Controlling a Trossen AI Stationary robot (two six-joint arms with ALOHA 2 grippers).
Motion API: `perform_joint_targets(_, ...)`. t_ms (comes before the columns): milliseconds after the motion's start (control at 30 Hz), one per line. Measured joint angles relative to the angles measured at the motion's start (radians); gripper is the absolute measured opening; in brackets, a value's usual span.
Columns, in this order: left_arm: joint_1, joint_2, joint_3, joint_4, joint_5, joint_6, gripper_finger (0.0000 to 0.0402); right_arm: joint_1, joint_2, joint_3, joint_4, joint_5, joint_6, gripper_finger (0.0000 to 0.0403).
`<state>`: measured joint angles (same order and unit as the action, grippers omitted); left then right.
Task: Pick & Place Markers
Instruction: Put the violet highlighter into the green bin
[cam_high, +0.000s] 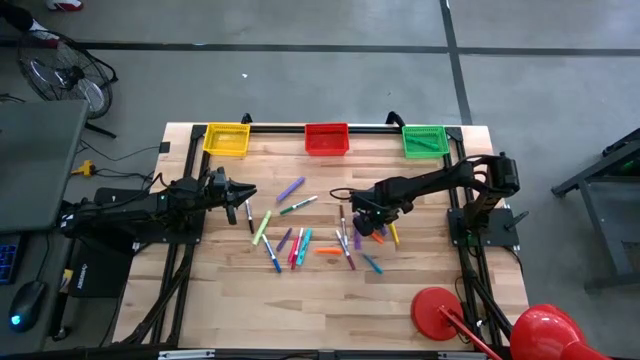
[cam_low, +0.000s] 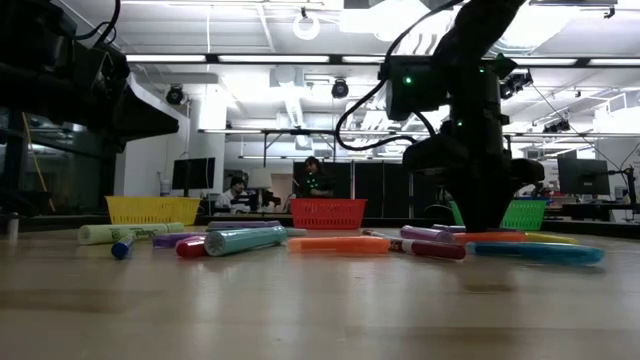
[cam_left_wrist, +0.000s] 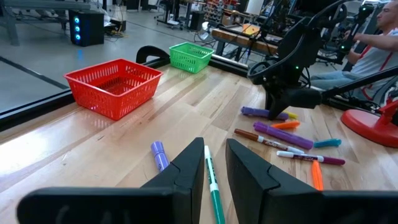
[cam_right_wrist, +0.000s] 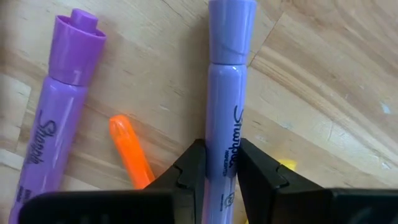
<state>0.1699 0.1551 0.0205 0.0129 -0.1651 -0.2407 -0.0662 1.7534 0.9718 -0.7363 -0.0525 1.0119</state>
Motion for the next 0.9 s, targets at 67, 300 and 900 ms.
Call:
perform_joint_targets(67, 0.0, 0.0, 0.0, 0.0, 0.0, 0.0, 0.0064, 0.0, -0.016, 0.012, -0.014, 0.008, -0.001, 0.0065)
perform_joint_targets(300, 0.0, 0.0, 0.0, 0.0, 0.0, 0.0, 0.0064, -0.018, -0.078, 0.051, -0.052, 0.016, -0.012, 0.0065)
perform_joint_targets(900, 0.0, 0.0, 0.0, 0.0, 0.0, 0.0, 0.0064, -0.174, -0.098, 0.127, -0.075, 0.017, -0.097, 0.0066)
